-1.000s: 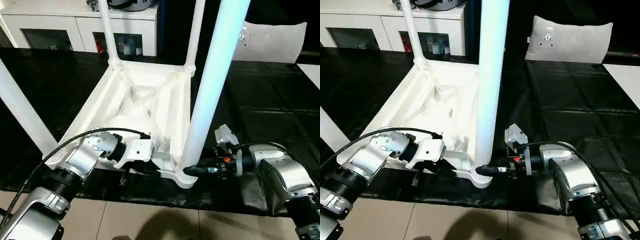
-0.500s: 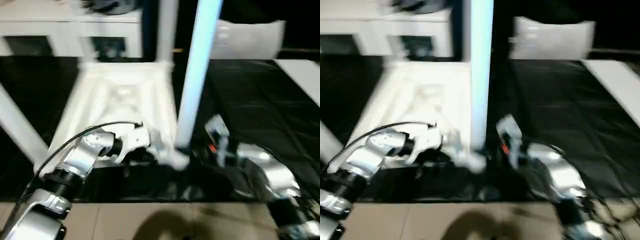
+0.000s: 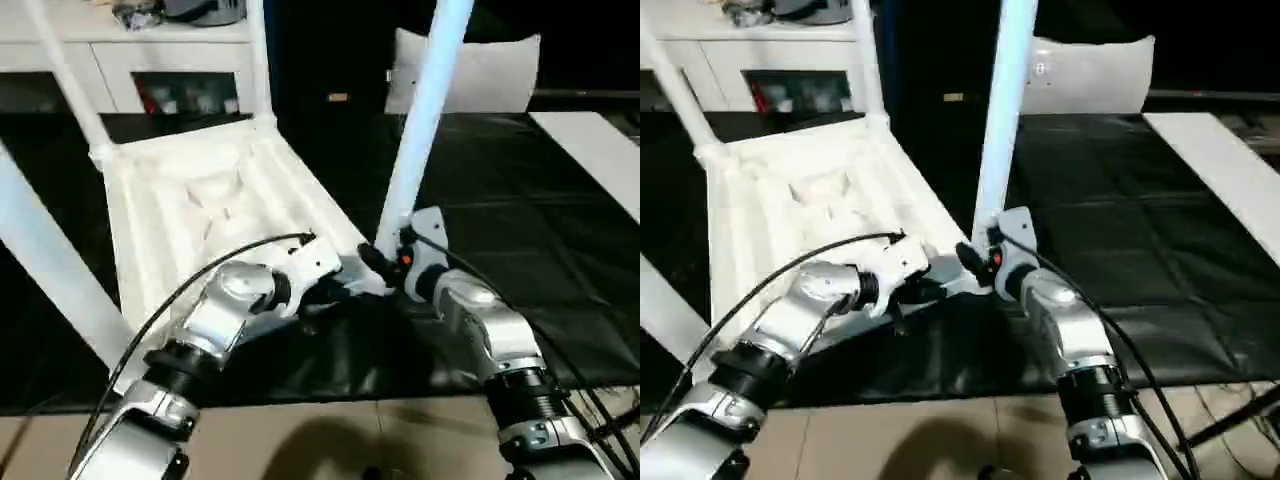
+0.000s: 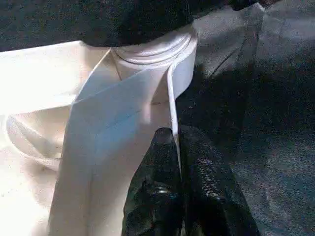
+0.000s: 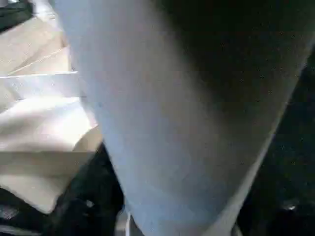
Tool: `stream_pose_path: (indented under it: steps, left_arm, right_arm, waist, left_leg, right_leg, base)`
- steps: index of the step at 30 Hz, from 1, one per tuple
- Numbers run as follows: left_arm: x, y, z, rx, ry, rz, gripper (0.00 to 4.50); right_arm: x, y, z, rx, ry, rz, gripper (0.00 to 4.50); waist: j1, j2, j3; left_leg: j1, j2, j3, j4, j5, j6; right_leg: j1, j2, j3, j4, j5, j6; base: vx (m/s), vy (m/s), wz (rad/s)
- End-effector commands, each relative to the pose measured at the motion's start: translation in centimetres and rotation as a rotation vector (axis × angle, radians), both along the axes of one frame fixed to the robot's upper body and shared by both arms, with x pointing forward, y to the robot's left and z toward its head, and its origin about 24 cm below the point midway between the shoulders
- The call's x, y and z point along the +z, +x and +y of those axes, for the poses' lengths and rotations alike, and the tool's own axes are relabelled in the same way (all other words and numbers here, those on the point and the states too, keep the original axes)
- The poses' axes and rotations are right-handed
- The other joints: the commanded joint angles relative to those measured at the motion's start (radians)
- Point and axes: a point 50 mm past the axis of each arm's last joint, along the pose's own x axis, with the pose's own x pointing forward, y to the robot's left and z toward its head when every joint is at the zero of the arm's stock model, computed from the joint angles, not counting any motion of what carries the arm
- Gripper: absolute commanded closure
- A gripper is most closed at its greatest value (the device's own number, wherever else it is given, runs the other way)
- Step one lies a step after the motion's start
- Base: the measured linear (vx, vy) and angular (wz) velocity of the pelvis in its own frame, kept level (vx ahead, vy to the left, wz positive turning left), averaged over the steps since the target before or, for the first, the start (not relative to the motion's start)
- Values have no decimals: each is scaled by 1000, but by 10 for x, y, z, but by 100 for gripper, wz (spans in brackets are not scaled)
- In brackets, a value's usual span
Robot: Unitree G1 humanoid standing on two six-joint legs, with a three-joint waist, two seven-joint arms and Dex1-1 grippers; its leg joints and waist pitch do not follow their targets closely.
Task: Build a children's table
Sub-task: Rotate leg to tighten
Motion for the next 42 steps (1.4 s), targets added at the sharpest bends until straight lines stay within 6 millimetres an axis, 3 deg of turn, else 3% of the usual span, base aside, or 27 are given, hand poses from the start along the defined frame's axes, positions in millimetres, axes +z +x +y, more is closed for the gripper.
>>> stream_pose_path:
  steps: [1, 5, 6, 8, 9, 15, 17, 19, 21, 23, 24, 27, 42]
  left_arm:
    - [6, -8, -13, -142, -1, -26, 450]
    - [1, -11, 7, -197, 55, -29, 450]
    - [1, -11, 11, -222, 69, -28, 450]
    - [2, -12, 14, -252, 77, -32, 450]
    - [2, -13, 18, -287, 94, -28, 450]
    - [1, -12, 26, -365, 159, -21, 450]
    - [1, -14, 28, -406, 171, -13, 450]
    - [3, -21, 34, -535, 190, 15, 450]
    - [4, -23, 34, -561, 185, 20, 450]
    - [6, -24, 34, -589, 178, 26, 450]
    - [7, -27, 34, -630, 173, 38, 450]
    - [8, -30, 34, -663, 178, 57, 450]
    - [6, -31, 36, -682, 170, 84, 450]
  right_arm:
    - [5, -3, 1, 77, 4, -30, 127]
    - [6, -17, -17, 233, -22, -55, 91]
    - [7, -20, -24, 277, -38, -63, 82]
    - [8, -22, -29, 312, -52, -65, 74]
    - [10, -24, -37, 354, -78, -72, 49]
    - [17, -31, -49, 507, -92, -49, 35]
    - [20, -35, -50, 573, -88, -46, 35]
    - [23, -40, -53, 712, -129, -58, 51]
    - [24, -41, -54, 740, -122, -52, 69]
    - [25, -42, -54, 775, -107, -45, 82]
    - [26, -44, -52, 818, -75, -30, 107]
    - [25, -46, -50, 850, -57, -11, 125]
    - [18, -59, -37, 953, 87, 81, 237]
  waist:
    - [11, -2, -61]
    - [36, -7, -63]
    - [50, -8, -69]
    - [55, -7, -70]
    - [61, -6, -69]
    - [71, -12, -60]
    - [71, -13, -61]
    - [74, -15, -62]
    - [73, -22, -62]
    - [76, -18, -63]
    - [79, -23, -65]
    - [86, -22, -65]
    - [100, -22, -67]
  left_leg:
    - [-19, 5, 23, -78, -212, 74]
    - [-15, 5, 31, -70, -138, 95]
    - [-24, 3, 30, -65, -68, 105]
    - [-25, 5, 28, -64, -50, 112]
    - [-26, 6, 29, -63, -41, 115]
    - [-17, 8, 35, -71, -133, 91]
    - [-17, 8, 35, -72, -136, 87]
    - [-18, 10, 34, -72, -146, 94]
    - [-20, 10, 37, -71, -132, 98]
    - [-19, 12, 37, -69, -118, 103]
    - [-20, 13, 38, -68, -107, 107]
    - [-19, 16, 40, -67, -94, 113]
    - [-19, 14, 42, -67, -86, 86]
  right_leg:
    - [62, -38, 46, -55, -358, -137]
    - [58, -36, 60, -37, -267, -177]
    - [64, -36, 63, -21, -196, -193]
    - [67, -35, 63, -15, -172, -201]
    - [67, -34, 64, -13, -160, -206]
    - [60, -32, 69, -29, -308, -170]
    - [59, -32, 70, -29, -318, -164]
    - [59, -34, 69, -29, -329, -160]
    - [59, -33, 71, -26, -310, -166]
    - [58, -34, 72, -22, -288, -181]
    - [59, -33, 71, -18, -270, -189]
    - [57, -33, 72, -14, -248, -205]
    - [59, -34, 73, -13, -252, -190]
  base:
    - [0, 0, 0]
    - [42, -30, 7]
    - [0, 0, 0]
    - [0, 0, 0]
    - [0, 0, 0]
    - [0, 0, 0]
    - [0, 0, 0]
    - [0, 0, 0]
    - [0, 0, 0]
    - [0, 0, 0]
    - [0, 0, 0]
    - [0, 0, 0]
    - [0, 0, 0]
